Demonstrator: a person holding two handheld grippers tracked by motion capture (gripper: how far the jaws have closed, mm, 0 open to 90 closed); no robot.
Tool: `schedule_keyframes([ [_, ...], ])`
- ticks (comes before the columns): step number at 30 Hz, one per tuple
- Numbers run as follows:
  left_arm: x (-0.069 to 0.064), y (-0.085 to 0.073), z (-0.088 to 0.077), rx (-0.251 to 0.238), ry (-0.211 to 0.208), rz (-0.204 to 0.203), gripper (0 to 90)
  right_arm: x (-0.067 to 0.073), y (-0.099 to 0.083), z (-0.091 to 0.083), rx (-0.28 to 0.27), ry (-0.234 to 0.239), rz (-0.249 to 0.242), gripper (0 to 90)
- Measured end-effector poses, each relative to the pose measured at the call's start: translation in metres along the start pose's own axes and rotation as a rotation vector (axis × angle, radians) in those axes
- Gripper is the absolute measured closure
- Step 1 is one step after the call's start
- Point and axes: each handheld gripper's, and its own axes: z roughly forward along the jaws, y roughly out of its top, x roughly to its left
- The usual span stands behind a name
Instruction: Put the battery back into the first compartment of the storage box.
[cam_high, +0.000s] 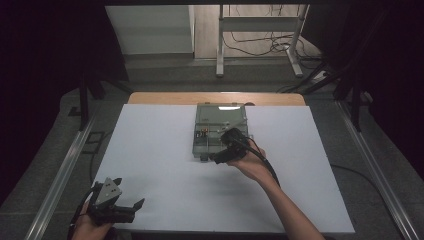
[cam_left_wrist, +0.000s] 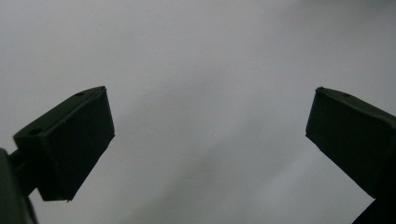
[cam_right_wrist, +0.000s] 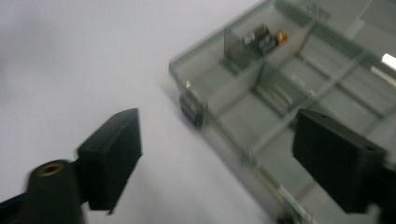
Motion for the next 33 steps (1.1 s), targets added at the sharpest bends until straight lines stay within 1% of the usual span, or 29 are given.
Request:
schedule_keyframes([
  [3, 0.000, 0.000, 0.000, 0.002, 0.001, 0.002, 1.8, 0.002, -0.015, -0.008, 0.010, -0.038, -0.019, 9.0],
  [5, 0.000, 0.000, 0.000, 0.002, 0.001, 0.003, 1.8, 0.002, -0.025, -0.013, 0.011, -0.044, -0.013, 6.4],
  [7, 0.000, 0.000, 0.000, 0.004, 0.002, 0.004, 1.8, 0.001, -0.034, -0.020, -0.004, -0.053, 0.003, 3.1],
  [12, 0.000, 0.000, 0.000, 0.001, 0.002, 0.002, 1.8, -0.001, -0.057, -0.039, -0.060, -0.077, 0.026, 0.6],
  [15, -0.001, 0.000, 0.000, 0.001, 0.002, 0.003, 1.8, -0.002, -0.071, -0.053, -0.101, -0.091, 0.051, 0.4],
  [17, -0.001, 0.000, 0.000, 0.001, 0.002, 0.003, 1.8, -0.001, -0.080, -0.062, -0.113, -0.102, 0.057, 0.4],
  [20, 0.000, 0.000, 0.000, -0.001, 0.003, 0.001, 1.8, 0.001, -0.094, -0.072, -0.121, -0.127, 0.063, 0.4],
  [22, 0.000, 0.000, 0.000, -0.002, 0.002, -0.002, 1.8, 0.002, -0.105, -0.080, -0.119, -0.152, 0.061, 0.4],
  [23, 0.000, 0.000, 0.000, -0.003, 0.003, -0.002, 1.8, 0.002, -0.111, -0.085, -0.126, -0.166, 0.068, 0.4],
  [27, 0.000, 0.000, 0.000, 0.000, 0.005, 0.000, 1.8, 0.004, -0.129, -0.101, -0.145, -0.179, 0.104, 0.4],
  [29, 0.000, 0.000, -0.001, -0.001, 0.005, 0.000, 1.8, 0.006, -0.138, -0.107, -0.159, -0.196, 0.117, 0.4],
  [33, 0.000, 0.000, -0.001, -0.003, 0.004, -0.004, 1.8, 0.007, -0.158, -0.116, -0.167, -0.248, 0.120, 0.0],
])
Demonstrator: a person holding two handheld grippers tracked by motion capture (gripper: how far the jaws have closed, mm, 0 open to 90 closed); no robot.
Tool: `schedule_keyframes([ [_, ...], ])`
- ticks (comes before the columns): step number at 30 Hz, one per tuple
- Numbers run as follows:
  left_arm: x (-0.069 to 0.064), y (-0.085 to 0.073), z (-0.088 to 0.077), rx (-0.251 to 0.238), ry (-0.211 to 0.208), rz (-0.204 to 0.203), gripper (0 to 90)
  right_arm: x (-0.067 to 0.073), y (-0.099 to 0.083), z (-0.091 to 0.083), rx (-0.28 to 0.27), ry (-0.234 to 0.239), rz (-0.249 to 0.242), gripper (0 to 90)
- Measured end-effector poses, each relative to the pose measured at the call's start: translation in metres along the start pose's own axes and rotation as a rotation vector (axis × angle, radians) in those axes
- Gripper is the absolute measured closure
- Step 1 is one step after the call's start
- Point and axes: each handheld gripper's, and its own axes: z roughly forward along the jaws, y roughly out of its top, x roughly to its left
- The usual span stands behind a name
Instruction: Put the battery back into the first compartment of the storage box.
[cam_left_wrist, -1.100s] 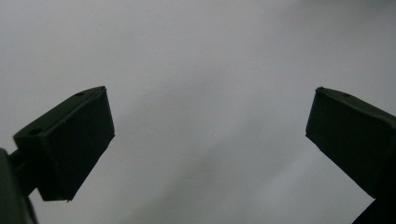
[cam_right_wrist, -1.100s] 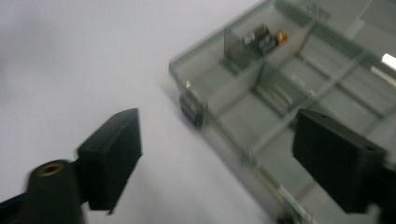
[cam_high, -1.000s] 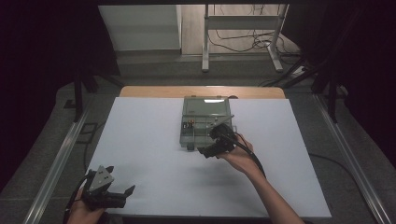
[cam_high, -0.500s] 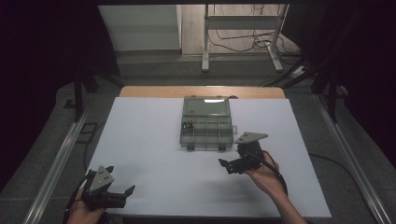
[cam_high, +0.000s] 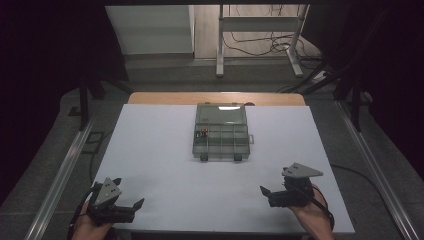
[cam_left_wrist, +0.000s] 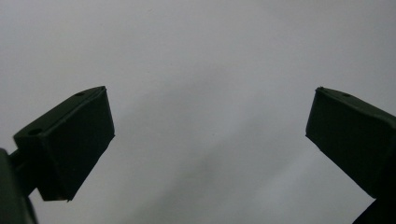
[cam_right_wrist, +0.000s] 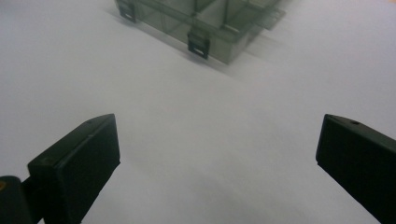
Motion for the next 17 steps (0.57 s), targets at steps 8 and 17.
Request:
schedule_keyframes([
  [8, 0.000, 0.000, -0.001, 0.000, 0.002, -0.001, 1.8, -0.006, -0.029, -0.016, -0.005, -0.034, 0.045, 0.0],
  [17, 0.000, 0.000, -0.001, -0.002, 0.000, -0.004, 1.8, -0.010, -0.038, -0.021, -0.024, -0.056, 0.083, 0.0],
])
